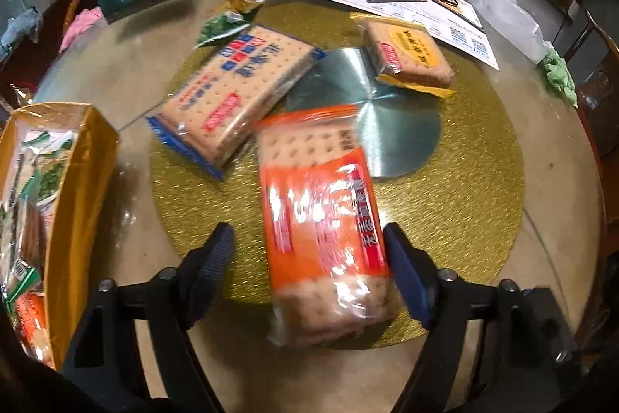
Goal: Organize snacks
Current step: 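Grasp the orange soda cracker pack on the lazy-susan with the left gripper, then grasp yellow salted-egg cracker pack with right gripper while left gripper holds orange pack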
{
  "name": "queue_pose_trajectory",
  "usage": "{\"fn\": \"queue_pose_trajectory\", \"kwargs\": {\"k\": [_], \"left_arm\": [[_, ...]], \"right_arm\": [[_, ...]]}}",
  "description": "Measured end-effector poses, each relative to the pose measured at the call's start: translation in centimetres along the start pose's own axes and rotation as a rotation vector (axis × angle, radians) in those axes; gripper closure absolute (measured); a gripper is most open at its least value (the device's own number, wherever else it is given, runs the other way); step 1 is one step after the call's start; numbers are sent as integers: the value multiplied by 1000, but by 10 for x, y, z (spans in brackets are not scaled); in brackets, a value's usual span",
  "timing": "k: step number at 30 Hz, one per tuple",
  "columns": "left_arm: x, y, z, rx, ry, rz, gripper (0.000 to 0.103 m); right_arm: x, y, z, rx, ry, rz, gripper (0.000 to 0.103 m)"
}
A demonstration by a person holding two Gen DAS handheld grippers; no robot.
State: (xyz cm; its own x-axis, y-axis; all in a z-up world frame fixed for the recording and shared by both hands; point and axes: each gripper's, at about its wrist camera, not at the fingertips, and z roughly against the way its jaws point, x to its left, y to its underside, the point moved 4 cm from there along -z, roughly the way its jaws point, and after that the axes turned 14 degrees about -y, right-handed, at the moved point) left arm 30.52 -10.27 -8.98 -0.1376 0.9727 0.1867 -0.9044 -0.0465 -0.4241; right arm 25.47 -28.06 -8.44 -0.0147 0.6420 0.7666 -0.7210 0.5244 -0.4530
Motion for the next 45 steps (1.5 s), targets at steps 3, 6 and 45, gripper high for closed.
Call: {"fn": "queue_pose_trajectory", "kwargs": {"k": [3,6,45], "left_arm": [[9,14,7,-39,-28,-52,42],[28,42,17,-59,-36,-99,43],[109,155,55,-115,3,-85,43]], "right_arm": [[3,2,-1,3,14,27,26],[7,4,-6,15,17,57,26],[51,-96,-186,323,320,493,35]]}}
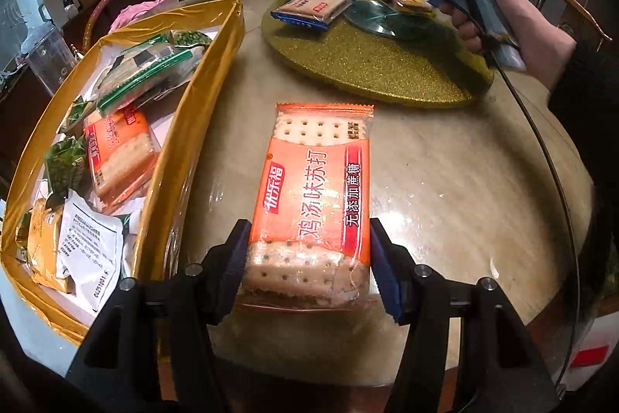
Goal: Organize snacks
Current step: 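Grasp yellow salted-egg cracker pack with right gripper while left gripper holds orange pack, then lower both held cracker packs into the yellow tray and open both grippers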
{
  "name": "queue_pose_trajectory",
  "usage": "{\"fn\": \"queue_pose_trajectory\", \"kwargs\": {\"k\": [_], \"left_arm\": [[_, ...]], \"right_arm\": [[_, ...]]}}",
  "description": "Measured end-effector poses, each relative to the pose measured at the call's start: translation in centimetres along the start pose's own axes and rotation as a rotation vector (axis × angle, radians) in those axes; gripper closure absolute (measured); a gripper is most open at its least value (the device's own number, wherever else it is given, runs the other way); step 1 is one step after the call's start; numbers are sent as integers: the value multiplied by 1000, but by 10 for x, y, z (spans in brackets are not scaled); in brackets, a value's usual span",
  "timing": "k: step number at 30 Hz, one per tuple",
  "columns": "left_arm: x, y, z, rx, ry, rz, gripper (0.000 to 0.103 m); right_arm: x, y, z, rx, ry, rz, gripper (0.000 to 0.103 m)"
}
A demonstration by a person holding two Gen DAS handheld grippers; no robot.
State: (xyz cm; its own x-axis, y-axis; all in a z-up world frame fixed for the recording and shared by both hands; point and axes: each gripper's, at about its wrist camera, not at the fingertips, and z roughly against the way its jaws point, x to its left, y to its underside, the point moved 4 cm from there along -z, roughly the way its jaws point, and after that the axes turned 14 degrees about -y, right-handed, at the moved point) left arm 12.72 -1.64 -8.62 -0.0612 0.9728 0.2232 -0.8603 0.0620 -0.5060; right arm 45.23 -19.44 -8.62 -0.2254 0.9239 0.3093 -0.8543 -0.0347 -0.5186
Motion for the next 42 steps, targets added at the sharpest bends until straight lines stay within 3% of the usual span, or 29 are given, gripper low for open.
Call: {"fn": "queue_pose_trajectory", "kwargs": {"k": [8,14,17,20,26,28,29,34,42], "left_arm": [[-2,5,4,6,1,1,42],[-5,13,10,30,25,-26,42],[-9,16,13,36,28,-42,41],[-15,16,13,51,39,-74,33],[-19,2,5,79,28,-84,31],[-16,-2,2,75,22,-49,34],[-14,-4,1,74,25,-26,44],[-12,-1,4,51,11,-26,45],[22,10,31,30,123,111,45]], "right_arm": [[16,119,74,4,-15,60,35],[51,221,130,-38,-98,116,35],[65,247,140,-60,-68,167,35],[68,252,142,-75,-56,165,35],[64,249,140,-86,-84,140,33],[66,251,140,-85,-77,144,33],[67,252,140,-84,-72,147,33],[68,253,140,-88,-76,143,35],[72,254,148,-118,-155,152,35]]}}
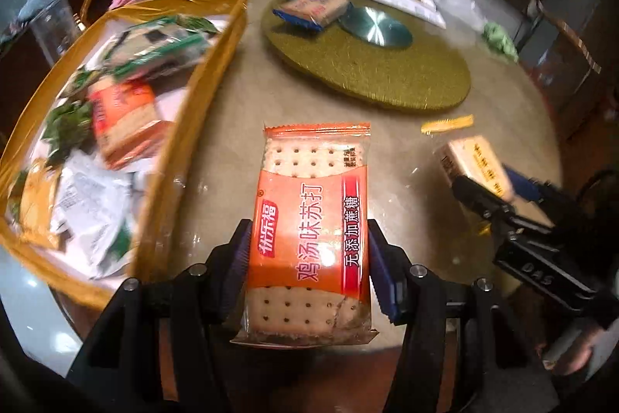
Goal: Organize snacks
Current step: 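Lower both held cracker packs into the yellow tray and open both grippers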
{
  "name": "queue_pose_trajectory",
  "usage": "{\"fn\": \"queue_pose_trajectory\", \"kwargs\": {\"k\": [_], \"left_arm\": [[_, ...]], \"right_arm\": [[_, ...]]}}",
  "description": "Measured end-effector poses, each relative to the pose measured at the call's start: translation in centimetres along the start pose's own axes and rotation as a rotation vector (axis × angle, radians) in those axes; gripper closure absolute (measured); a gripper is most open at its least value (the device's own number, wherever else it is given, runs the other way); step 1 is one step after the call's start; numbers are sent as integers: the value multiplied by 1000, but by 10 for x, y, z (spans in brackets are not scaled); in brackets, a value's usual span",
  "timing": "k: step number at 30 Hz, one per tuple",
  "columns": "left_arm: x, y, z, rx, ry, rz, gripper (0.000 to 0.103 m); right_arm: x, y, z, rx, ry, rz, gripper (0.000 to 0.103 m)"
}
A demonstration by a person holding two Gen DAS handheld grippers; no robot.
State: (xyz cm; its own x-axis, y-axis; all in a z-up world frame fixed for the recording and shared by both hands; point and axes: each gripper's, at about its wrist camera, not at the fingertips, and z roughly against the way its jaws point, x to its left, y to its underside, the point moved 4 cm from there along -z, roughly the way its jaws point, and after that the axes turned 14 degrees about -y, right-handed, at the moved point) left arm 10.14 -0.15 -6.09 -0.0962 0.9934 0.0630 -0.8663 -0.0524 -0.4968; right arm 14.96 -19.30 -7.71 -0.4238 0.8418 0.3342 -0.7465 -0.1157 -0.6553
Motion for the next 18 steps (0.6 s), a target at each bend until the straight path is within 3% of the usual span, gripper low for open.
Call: {"fn": "queue_pose_trajectory", "kwargs": {"k": [1,5,11,15,18], "left_arm": [[6,-1,7,-10,7,16,45],[41,-13,38,-63,29,80,45],[113,-31,55,-120,-78,190,45],[156,-33,48,-111,-140,262,45],[188,-31,39,-97,-164,311,45]], "right_arm": [[2,-1,3,-13,-12,-7,35],[22,-14,13,-40,-208,-54,35],[71,-51,-2,-29,-341,2,35],[111,-76,-25,7,-436,47,35],[142,-95,-51,40,-458,100,35]]}}
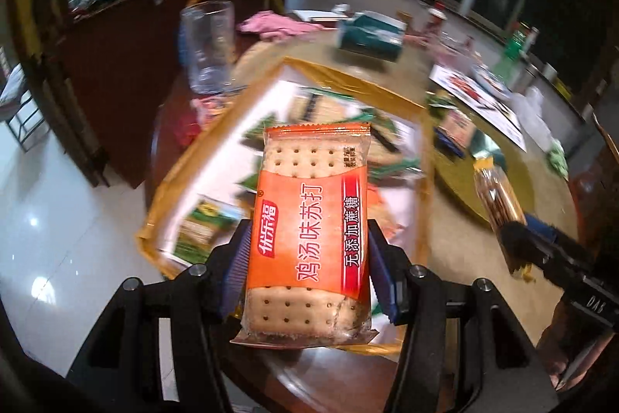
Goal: Organize snacks
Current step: 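Lower both held cracker packs into the yellow tray and open both grippers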
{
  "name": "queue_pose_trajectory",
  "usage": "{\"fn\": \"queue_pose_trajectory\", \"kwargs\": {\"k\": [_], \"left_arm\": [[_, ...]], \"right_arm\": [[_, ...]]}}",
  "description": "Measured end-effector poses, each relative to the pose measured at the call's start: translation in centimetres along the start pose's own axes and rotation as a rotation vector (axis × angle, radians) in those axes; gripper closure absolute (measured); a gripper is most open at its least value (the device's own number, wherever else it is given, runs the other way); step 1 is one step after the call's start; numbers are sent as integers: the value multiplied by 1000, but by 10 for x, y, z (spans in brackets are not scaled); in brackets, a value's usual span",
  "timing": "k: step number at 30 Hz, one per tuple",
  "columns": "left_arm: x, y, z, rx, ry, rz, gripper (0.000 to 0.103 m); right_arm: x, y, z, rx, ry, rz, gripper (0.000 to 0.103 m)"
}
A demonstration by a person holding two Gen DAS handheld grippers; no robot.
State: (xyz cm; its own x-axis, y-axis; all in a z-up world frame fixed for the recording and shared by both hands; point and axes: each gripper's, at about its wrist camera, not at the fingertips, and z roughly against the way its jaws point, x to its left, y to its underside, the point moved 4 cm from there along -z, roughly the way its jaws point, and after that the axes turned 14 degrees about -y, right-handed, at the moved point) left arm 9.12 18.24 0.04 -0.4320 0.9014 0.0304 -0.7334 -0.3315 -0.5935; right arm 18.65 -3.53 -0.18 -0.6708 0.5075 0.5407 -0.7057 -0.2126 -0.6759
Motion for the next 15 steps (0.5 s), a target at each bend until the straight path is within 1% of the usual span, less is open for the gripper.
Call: {"fn": "queue_pose_trajectory", "kwargs": {"k": [4,7,9,10,12,13,15], "left_arm": [[19,-8,-20,22,-12,30,45],[28,-14,-33,31,-30,52,45],[33,-16,-42,44,-22,64,45],[33,-16,-45,46,-22,64,45],[34,-17,-52,47,-45,55,45],[34,-16,-56,50,-62,48,45],[36,-15,-61,56,-71,40,45]], "right_arm": [[8,-37,-58,65,-20,19,35],[9,-58,-91,86,0,27,35],[10,-71,-115,102,21,41,35],[10,-76,-125,109,35,48,35],[8,-82,-149,135,57,57,35],[6,-82,-155,146,63,54,35],[2,-79,-172,171,87,58,35]]}}
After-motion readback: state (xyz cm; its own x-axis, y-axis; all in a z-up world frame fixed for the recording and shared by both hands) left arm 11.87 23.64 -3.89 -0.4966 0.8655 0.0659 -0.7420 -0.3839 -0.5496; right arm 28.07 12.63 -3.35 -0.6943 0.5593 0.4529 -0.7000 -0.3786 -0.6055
